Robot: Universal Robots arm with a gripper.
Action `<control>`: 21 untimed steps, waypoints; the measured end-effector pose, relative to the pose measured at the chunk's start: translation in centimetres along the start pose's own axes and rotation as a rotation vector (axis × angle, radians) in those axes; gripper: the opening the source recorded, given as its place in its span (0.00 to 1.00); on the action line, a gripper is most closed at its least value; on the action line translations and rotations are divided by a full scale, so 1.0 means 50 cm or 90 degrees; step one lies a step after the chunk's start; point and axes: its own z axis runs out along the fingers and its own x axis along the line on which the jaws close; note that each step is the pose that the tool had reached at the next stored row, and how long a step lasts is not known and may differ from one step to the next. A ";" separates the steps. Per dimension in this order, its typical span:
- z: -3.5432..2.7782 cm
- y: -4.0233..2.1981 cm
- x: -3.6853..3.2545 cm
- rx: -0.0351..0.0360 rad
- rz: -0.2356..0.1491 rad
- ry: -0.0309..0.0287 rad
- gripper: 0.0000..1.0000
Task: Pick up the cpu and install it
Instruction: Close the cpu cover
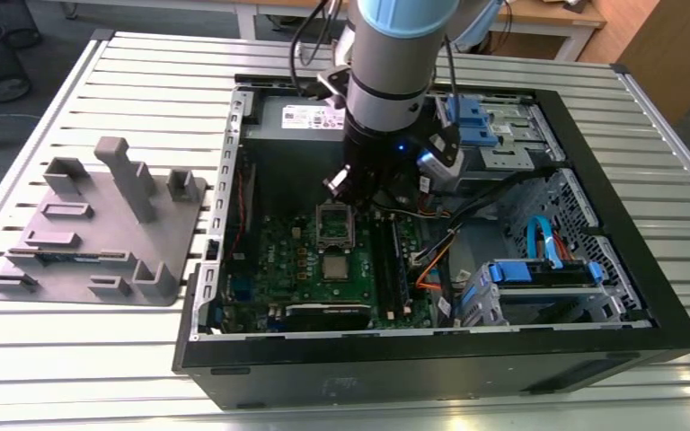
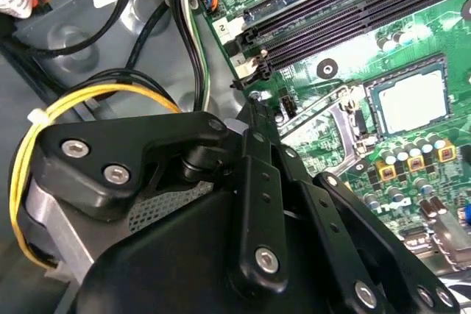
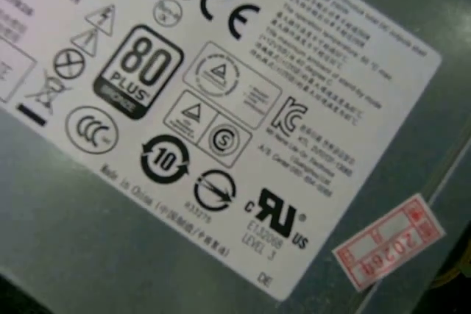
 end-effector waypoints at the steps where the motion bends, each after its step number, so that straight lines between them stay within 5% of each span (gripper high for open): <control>1: -0.002 0.000 0.000 0.0003 -0.003 -0.0004 0.11; 7: -0.004 0.000 0.001 0.0004 -0.007 -0.0006 0.11; 14: -0.024 0.000 0.001 -0.0002 -0.010 -0.0011 0.11; 21: -0.024 -0.001 0.002 -0.0003 -0.011 -0.0013 0.11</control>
